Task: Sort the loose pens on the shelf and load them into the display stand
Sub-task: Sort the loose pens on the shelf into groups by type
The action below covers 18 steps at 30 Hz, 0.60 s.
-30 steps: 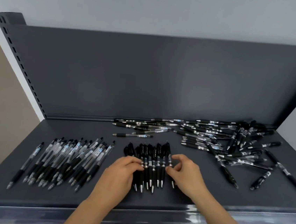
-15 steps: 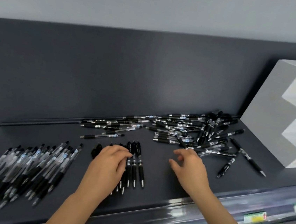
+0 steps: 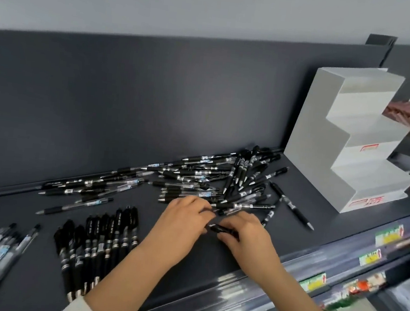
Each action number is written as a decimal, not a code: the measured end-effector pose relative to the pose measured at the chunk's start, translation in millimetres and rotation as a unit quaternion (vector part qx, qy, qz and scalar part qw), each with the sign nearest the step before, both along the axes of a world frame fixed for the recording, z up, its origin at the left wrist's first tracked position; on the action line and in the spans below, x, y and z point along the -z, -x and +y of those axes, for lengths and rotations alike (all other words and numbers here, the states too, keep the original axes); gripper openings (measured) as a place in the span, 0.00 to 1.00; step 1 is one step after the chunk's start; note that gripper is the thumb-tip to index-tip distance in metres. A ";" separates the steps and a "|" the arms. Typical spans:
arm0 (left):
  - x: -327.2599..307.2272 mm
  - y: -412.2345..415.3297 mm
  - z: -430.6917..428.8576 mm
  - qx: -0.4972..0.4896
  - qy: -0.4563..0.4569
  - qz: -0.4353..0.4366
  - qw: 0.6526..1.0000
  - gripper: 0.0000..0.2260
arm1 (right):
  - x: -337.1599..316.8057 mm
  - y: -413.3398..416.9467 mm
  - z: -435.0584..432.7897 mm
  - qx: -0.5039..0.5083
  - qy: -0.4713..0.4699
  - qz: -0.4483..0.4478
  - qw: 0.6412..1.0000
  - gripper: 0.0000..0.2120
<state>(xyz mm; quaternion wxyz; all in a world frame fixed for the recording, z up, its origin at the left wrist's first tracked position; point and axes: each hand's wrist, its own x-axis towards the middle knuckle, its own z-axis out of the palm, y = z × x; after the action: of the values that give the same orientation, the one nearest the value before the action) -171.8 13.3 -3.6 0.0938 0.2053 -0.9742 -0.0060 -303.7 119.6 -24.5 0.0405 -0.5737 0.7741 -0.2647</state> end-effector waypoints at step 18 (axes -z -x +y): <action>11.4 80.4 -0.8 -0.067 -0.066 0.046 0.995 0.15 | -16.5 138.3 20.4 0.151 -0.007 -0.028 0.988 0.12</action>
<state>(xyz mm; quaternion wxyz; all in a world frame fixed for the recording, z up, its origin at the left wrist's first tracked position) -252.2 12.4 -15.0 0.1244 0.2756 -0.9504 -0.0733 -442.1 140.0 -7.9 0.0261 -0.4426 0.8519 -0.2786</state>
